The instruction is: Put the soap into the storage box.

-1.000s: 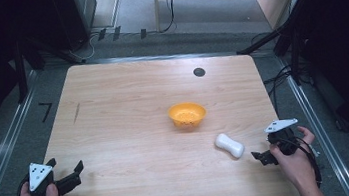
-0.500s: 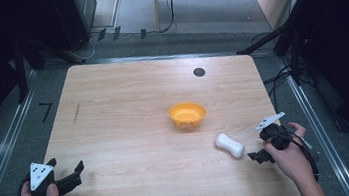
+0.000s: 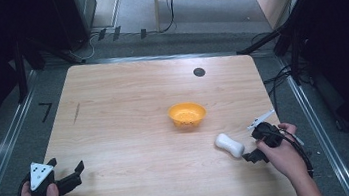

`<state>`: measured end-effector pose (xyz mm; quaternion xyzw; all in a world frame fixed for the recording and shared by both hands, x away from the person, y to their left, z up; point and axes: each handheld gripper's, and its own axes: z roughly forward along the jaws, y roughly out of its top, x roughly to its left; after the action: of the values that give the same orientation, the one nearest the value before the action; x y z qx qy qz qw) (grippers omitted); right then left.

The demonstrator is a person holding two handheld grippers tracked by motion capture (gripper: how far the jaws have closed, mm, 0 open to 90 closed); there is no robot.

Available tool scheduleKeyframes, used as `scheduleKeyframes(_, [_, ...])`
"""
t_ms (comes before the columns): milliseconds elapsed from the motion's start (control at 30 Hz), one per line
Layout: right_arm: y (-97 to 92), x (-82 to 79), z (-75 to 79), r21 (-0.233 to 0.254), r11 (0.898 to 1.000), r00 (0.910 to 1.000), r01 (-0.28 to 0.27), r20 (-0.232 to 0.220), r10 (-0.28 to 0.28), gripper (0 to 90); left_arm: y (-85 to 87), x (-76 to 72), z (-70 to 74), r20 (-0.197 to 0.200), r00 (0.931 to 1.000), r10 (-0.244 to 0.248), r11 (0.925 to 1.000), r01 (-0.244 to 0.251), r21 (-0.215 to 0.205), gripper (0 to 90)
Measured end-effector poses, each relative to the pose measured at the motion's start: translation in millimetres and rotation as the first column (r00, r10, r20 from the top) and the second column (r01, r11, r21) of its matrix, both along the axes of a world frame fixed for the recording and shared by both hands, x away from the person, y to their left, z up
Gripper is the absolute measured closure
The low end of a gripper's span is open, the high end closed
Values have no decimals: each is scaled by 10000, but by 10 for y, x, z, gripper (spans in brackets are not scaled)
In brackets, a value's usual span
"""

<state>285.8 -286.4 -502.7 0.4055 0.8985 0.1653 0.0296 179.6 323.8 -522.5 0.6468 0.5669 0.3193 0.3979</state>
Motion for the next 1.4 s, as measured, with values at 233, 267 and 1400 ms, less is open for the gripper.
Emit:
scheduleKeyframes(233, [80, 13, 3, -16, 10000, 10000, 9, -72, -9, 13, -2, 2, -1, 6, 10000, 1, 10000, -1, 0, 87])
scheduleKeyframes(267, [91, 18, 5, -9, 10000, 10000, 24, -41, -25, 20, -2, 1, 0, -11, 10000, -5, 10000, 5, 2, 87])
scheduleKeyframes(1400, [539, 190, 19, -29, 9990, 9989, -441, -154, 441, 266, 6, 3, 1, -37, 10000, -85, 10000, 84, -41, 87])
